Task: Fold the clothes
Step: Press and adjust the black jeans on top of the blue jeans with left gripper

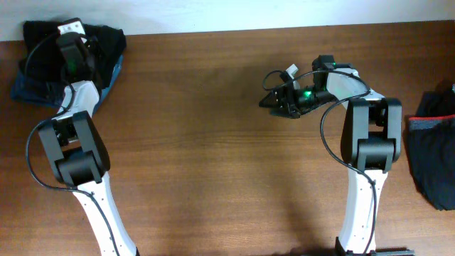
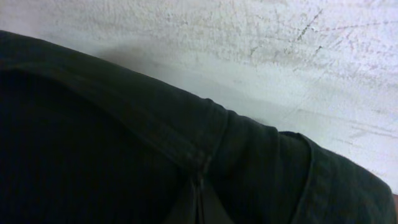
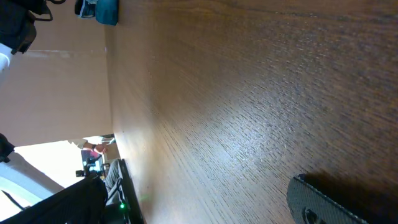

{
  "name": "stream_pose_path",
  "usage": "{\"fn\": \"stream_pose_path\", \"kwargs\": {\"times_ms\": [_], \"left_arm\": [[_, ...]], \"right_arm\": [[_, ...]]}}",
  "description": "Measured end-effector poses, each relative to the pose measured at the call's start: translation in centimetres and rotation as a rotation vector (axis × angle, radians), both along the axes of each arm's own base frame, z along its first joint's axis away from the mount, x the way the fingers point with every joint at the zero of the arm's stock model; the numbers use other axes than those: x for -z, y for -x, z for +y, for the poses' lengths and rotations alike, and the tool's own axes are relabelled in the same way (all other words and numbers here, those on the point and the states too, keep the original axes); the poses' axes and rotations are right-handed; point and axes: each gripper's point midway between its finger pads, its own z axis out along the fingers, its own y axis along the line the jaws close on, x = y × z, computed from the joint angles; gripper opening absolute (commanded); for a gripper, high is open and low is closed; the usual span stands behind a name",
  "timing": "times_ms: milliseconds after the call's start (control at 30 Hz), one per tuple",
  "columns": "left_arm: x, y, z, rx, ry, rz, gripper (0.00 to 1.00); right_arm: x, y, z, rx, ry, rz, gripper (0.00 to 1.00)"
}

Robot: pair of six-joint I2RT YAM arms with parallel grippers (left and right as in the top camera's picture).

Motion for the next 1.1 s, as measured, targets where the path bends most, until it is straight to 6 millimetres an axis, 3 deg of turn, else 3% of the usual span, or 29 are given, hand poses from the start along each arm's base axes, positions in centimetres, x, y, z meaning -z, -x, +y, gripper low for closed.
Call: {"fn": "stream_pose_path", "kwargs": {"times_ms": [200, 333, 433, 533, 567, 633, 667, 833, 900, 1000, 1100], "left_arm": [[0.0, 0.0, -0.1, 0.027, -0.038, 0.037, 0.0], [-1.5, 0.2, 0.1, 0.032, -0.065, 0.023, 0.0], [-5.1, 0.5, 1.2, 0.011, -0.099, -0.044, 0.01], [-10.1, 1.0, 2.4, -0.017, -0.129, -0.14, 0.02], [-13.3, 1.5, 3.1, -0.033, -0.15, -0.197, 0.02], [-15.6, 2.3, 4.2, -0.052, -0.163, -0.229, 0.04], [-15.7, 2.6, 5.0, -0.063, -0.166, -0.226, 0.04], [-12.2, 3.5, 8.7, -0.118, -0.152, -0.156, 0.06], [-8.9, 3.7, 10.1, -0.136, -0.136, -0.101, 0.09], [-0.6, 4.5, 11.8, -0.155, -0.092, 0.045, 0.09], [3.1, 5.3, 12.6, -0.166, -0.064, 0.115, 0.1]], "right_arm": [[0.0, 0.0, 0.0, 0.0, 0.0, 0.0, 0.99], [0.0, 0.0, 0.0, 0.0, 0.0, 0.0, 0.99], [0.0, 0.0, 0.0, 0.0, 0.0, 0.0, 0.99], [0.0, 0.0, 0.0, 0.0, 0.0, 0.0, 0.99], [0.0, 0.0, 0.0, 0.0, 0.0, -0.001, 0.99], [0.0, 0.0, 0.0, 0.0, 0.0, -0.001, 0.99], [0.0, 0.0, 0.0, 0.0, 0.0, -0.001, 0.99], [0.0, 0.0, 0.0, -0.001, 0.0, -0.002, 0.99], [0.0, 0.0, 0.0, 0.0, 0.0, -0.001, 0.99], [0.0, 0.0, 0.0, -0.001, 0.0, -0.001, 0.99], [0.0, 0.0, 0.0, -0.001, 0.0, -0.002, 0.99]]}}
